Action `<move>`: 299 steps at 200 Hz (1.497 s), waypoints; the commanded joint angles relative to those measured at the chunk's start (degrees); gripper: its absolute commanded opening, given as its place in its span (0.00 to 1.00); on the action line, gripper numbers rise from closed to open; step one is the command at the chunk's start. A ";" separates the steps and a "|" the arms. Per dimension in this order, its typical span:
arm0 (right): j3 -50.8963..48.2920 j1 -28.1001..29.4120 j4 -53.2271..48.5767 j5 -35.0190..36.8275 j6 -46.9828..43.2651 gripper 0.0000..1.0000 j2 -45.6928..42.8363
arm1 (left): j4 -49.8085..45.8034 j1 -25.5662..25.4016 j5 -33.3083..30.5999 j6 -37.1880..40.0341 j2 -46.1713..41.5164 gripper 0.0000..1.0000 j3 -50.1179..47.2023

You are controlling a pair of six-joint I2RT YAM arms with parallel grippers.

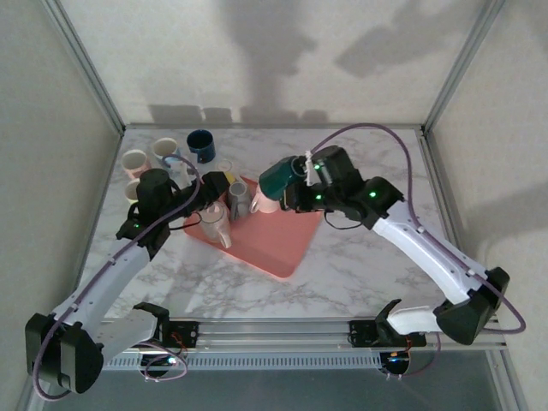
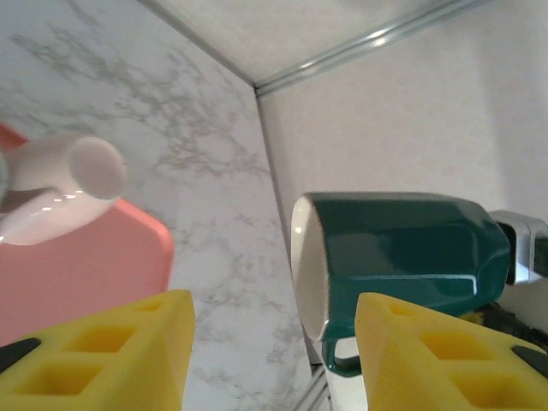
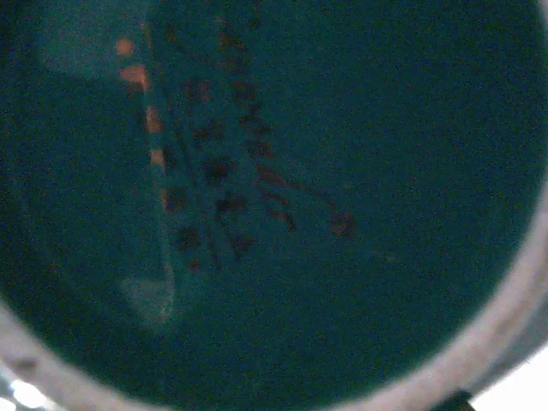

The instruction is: Turn the mug right side up

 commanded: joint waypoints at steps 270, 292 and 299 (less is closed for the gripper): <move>-5.84 -11.57 45.33 -23.73 25.84 0.00 -4.85 | 47.73 -15.59 -0.88 -24.35 13.06 0.55 2.95; -6.58 -11.56 47.17 -24.02 27.44 0.00 -4.59 | 49.18 -16.48 -1.08 -25.08 13.86 0.54 3.26; -6.96 -11.57 47.85 -24.12 27.91 0.00 -4.54 | 49.52 -16.80 -1.27 -25.23 13.99 0.54 3.30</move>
